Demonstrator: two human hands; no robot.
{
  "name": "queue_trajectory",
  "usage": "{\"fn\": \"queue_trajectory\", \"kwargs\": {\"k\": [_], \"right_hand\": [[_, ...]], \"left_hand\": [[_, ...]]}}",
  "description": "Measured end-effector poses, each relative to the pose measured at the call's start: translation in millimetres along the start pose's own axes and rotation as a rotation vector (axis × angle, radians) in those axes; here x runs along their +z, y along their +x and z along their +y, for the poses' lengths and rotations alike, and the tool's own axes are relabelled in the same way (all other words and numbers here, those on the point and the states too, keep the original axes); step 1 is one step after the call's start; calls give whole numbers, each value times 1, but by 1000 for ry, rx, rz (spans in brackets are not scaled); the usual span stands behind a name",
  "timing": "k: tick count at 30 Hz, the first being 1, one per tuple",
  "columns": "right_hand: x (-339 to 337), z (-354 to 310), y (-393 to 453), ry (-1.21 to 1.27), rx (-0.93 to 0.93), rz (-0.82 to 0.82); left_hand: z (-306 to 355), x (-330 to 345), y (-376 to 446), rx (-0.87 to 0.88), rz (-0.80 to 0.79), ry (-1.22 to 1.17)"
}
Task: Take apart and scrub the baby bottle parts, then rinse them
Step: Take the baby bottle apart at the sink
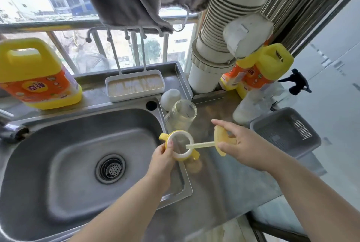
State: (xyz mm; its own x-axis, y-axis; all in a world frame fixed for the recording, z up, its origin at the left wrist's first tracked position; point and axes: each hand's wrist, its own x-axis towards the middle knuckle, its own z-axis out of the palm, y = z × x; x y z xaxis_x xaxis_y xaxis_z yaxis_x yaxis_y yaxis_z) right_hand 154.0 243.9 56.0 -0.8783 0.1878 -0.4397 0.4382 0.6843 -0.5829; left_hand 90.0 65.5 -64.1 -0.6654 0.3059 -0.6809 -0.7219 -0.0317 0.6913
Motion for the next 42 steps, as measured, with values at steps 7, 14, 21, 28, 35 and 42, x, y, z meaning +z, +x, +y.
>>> {"fn": "queue_trajectory", "kwargs": {"k": [7, 14, 21, 28, 35, 42], "right_hand": [[-1, 10, 14, 35, -18, -40], [-3, 13, 27, -1, -52, -71], [-2, 10, 27, -25, -71, -100], [1, -22, 28, 32, -152, -113], [32, -76, 35, 261, -273, -117], [75, -103, 23, 281, -306, -55]], "left_hand": [[-8, 1, 15, -33, 72, 28], [-12, 10, 14, 17, 133, 276], [1, -2, 1, 211, 154, 780], [59, -29, -47, 560, -27, 819], [101, -49, -77, 621, -110, 935], [102, -92, -87, 583, -73, 873]]}}
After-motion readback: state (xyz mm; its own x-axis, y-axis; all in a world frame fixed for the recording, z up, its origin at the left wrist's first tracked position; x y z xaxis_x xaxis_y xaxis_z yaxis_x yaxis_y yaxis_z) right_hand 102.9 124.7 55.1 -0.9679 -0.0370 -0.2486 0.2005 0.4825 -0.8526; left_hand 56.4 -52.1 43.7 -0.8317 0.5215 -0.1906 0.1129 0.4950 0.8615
